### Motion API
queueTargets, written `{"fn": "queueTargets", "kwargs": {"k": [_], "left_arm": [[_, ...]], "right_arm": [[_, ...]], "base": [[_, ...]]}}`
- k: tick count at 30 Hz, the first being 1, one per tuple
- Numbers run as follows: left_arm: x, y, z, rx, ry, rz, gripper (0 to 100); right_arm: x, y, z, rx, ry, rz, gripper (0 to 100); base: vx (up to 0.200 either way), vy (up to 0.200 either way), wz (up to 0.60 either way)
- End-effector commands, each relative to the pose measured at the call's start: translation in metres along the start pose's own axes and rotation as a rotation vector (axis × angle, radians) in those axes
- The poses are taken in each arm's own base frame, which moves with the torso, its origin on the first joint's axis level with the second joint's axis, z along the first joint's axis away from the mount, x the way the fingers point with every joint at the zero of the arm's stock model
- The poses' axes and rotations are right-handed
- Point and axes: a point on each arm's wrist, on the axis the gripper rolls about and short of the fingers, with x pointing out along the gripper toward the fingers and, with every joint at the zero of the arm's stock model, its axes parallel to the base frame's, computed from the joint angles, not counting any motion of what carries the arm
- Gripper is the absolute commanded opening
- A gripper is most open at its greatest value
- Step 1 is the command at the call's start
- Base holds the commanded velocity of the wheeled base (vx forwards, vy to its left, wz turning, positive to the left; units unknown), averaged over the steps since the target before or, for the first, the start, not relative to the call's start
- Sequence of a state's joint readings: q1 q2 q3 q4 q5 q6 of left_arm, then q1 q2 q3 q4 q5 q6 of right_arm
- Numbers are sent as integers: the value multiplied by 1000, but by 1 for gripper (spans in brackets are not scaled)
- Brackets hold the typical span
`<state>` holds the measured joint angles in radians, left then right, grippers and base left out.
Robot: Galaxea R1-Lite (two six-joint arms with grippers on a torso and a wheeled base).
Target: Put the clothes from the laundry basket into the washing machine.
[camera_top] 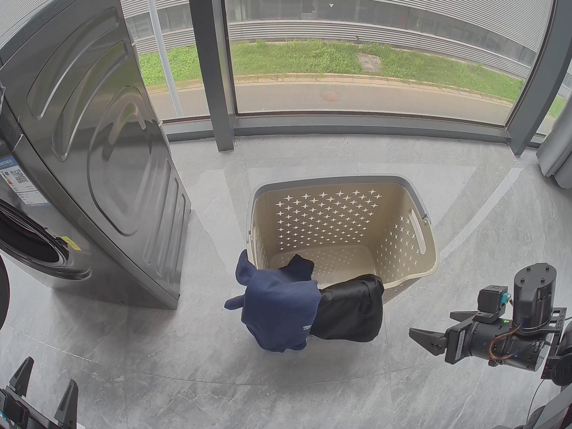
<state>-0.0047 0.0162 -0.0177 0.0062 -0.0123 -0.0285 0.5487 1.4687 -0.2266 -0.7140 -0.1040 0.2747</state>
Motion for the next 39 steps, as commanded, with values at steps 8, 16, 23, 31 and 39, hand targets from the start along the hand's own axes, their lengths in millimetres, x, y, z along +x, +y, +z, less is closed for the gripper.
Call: {"fn": "queueTargets", "kwargs": {"k": [8, 16, 23, 31, 39], "left_arm": [[0, 0, -5, -1, 0, 2, 100], [0, 0, -5, -1, 0, 2, 100], [0, 0, -5, 2, 0, 0, 100], [0, 0, -5, 2, 0, 0, 100], [0, 0, -5, 2, 0, 0, 100]], "right_arm": [[42, 23, -17, -17, 66, -19, 100], [84, 28, -22, -12, 69, -19, 100], [111, 31, -37, -29, 54, -9, 100], [136, 36, -40, -20, 7, 9, 100], [157, 42, -39, -6, -52, 31, 100]], "base": [[0, 0, 0], [0, 0, 0], [0, 0, 0], [0, 0, 0], [0, 0, 0]]}}
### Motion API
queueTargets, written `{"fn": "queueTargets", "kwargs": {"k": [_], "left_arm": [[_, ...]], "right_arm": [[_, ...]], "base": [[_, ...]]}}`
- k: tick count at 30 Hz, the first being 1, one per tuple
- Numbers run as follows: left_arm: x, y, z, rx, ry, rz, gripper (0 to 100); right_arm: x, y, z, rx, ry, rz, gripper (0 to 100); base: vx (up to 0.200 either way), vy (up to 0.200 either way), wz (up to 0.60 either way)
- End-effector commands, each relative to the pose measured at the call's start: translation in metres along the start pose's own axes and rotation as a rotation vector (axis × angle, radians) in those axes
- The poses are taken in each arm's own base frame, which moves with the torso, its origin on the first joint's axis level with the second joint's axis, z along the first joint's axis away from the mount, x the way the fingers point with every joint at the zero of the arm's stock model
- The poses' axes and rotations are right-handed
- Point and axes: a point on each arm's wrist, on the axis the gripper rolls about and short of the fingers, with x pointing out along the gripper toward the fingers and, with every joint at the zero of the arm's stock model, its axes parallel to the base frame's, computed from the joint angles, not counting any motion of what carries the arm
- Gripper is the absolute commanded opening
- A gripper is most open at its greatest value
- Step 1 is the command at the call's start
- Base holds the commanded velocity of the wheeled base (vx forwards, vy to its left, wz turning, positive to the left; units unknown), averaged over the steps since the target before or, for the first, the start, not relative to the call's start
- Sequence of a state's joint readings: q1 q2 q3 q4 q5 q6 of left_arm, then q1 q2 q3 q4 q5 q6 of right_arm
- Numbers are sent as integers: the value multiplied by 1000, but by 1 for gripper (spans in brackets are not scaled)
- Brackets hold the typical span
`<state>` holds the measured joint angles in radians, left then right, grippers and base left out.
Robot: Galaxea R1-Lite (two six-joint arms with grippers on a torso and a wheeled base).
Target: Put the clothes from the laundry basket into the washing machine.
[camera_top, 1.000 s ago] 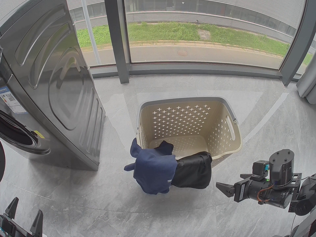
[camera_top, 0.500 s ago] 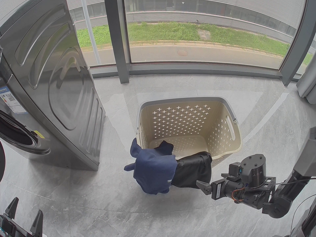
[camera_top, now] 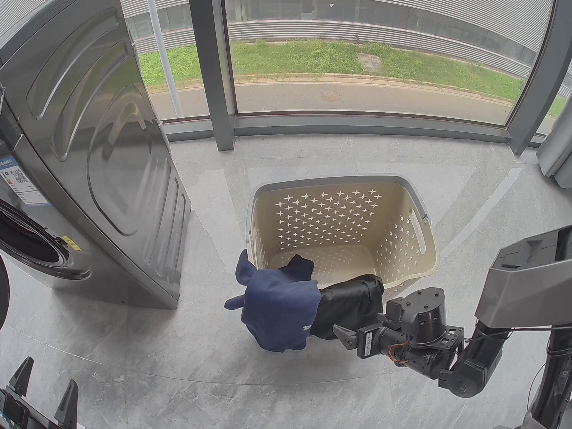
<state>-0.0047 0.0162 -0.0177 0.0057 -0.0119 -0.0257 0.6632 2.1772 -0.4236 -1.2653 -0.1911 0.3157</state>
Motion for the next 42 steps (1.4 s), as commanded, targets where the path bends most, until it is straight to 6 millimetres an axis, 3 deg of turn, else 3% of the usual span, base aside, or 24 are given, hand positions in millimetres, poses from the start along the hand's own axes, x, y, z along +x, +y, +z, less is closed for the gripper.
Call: {"fn": "queueTargets", "kwargs": {"k": [1, 14, 26, 35, 36, 42], "left_arm": [[0, 0, -5, 0, 0, 0, 100], [0, 0, -5, 0, 0, 1, 100], [0, 0, -5, -2, 0, 1, 100], [0, 0, -5, -2, 0, 1, 100], [0, 0, -5, -2, 0, 0, 100], [0, 0, -5, -2, 0, 0, 100]], "right_arm": [[16, 2, -6, 2, -16, 7, 100], [33, 6, -4, 11, -54, 16, 100], [58, -10, -3, 37, -76, -29, 100], [62, -10, 0, 49, -93, -27, 100], [62, -9, 1, 49, -94, -26, 0], [62, -6, 0, 52, -97, -16, 0]], "base": [[0, 0, 0], [0, 0, 0], [0, 0, 0], [0, 0, 0], [0, 0, 0], [0, 0, 0]]}}
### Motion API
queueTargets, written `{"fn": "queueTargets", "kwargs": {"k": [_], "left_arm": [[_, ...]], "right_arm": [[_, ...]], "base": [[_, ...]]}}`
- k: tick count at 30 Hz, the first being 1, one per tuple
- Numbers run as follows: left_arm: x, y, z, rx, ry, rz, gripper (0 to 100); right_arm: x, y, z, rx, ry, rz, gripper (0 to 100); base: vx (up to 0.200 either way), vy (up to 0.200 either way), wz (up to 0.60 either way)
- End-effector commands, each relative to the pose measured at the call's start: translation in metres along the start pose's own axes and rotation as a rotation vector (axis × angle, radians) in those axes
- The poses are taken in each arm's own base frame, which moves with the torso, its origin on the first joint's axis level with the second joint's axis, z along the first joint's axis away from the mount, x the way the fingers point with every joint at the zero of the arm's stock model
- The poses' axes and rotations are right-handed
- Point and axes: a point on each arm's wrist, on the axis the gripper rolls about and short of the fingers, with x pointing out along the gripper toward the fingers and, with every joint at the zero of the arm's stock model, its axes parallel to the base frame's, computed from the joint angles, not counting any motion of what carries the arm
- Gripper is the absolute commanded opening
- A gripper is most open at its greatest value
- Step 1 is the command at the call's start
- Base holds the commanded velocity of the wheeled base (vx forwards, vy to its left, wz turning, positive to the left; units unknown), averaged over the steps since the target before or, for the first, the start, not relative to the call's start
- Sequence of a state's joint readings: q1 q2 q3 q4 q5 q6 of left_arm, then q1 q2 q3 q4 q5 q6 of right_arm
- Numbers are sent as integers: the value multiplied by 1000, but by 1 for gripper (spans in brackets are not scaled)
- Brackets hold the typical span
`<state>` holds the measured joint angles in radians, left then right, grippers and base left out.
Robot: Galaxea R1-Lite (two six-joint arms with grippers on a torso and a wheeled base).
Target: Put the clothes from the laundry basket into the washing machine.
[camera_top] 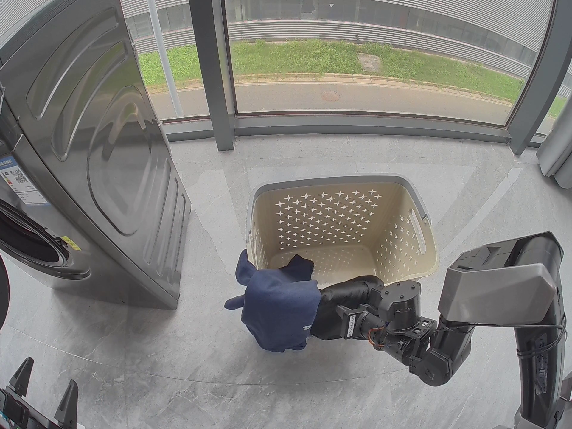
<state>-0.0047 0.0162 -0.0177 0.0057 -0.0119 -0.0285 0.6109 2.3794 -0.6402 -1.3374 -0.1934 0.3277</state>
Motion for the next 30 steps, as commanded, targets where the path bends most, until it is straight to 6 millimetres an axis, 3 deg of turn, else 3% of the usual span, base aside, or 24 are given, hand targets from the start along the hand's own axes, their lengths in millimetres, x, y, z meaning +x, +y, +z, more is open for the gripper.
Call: {"fn": "queueTargets", "kwargs": {"k": [1, 11, 30], "left_arm": [[0, 0, -5, -1, 0, 1, 100], [0, 0, -5, -1, 0, 0, 100], [0, 0, -5, -4, 0, 0, 100]], "right_arm": [[0, 2, 1, 3, -4, 6, 0], [-15, 1, 3, 18, -16, 11, 0], [-128, 13, 105, -17, -297, 101, 0]], "base": [[0, 0, 0], [0, 0, 0], [0, 0, 0]]}}
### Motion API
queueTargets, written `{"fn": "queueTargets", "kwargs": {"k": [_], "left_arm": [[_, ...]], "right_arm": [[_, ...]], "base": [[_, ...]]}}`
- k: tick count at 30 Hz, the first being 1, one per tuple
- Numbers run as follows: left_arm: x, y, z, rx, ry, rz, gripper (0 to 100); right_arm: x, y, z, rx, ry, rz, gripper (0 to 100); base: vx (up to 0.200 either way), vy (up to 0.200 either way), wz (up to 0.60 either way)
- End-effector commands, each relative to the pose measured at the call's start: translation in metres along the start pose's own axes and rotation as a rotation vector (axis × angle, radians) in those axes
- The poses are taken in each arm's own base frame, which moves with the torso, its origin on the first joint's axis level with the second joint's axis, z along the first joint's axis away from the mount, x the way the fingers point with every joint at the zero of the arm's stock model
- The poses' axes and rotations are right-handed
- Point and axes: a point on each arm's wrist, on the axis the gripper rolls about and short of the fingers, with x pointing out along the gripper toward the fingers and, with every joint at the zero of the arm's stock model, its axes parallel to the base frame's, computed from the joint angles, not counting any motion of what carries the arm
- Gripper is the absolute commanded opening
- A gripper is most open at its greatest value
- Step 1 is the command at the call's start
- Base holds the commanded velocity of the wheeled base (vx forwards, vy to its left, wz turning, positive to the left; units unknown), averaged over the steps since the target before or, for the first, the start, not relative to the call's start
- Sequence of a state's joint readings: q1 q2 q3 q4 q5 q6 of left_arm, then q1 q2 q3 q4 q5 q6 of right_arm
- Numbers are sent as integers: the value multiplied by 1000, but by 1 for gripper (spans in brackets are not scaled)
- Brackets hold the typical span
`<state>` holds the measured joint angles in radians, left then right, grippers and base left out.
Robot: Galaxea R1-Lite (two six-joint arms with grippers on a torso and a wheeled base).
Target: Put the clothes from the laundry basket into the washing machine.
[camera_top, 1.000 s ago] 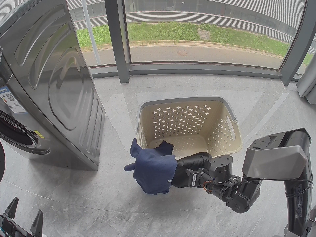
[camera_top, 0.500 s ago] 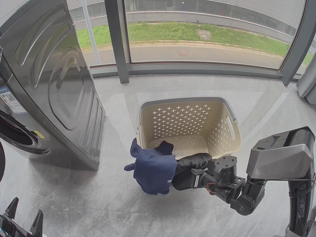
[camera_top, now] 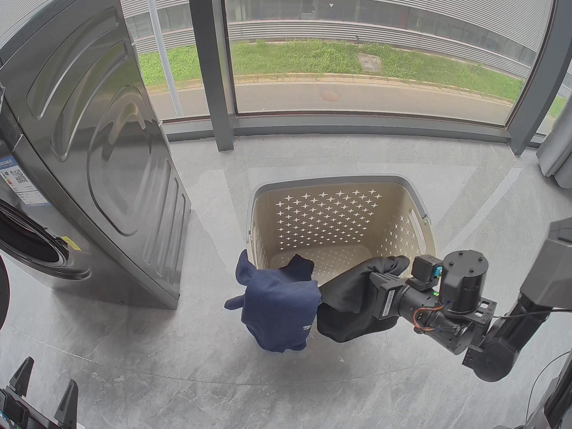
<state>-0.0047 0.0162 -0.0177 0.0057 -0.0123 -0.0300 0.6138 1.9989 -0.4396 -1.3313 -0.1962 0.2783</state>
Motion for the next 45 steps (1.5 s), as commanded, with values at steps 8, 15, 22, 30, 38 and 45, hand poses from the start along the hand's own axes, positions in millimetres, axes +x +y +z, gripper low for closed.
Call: {"fn": "queueTargets", "kwargs": {"k": [8, 15, 22, 30, 38, 45], "left_arm": [[0, 0, -5, -10, 0, 0, 100], [0, 0, -5, -15, 2, 2, 100], [0, 0, -5, -15, 2, 2, 100], [0, 0, -5, -21, 2, 6, 100], [0, 0, -5, -19, 2, 5, 100], [0, 0, -5, -21, 3, 6, 100]], "right_arm": [[-54, 11, 63, -22, -198, 78, 0], [-60, 12, 72, -35, -236, 87, 0], [-64, 14, 76, -38, -256, 97, 0], [-74, 17, 80, -72, -283, 111, 0], [-76, 20, 80, -75, -289, 133, 0], [-78, 25, 83, -71, -308, 154, 0]], "base": [[0, 0, 0], [0, 0, 0], [-143, 0, 0], [-200, 0, 0], [-50, 0, 0], [0, 200, 0]]}}
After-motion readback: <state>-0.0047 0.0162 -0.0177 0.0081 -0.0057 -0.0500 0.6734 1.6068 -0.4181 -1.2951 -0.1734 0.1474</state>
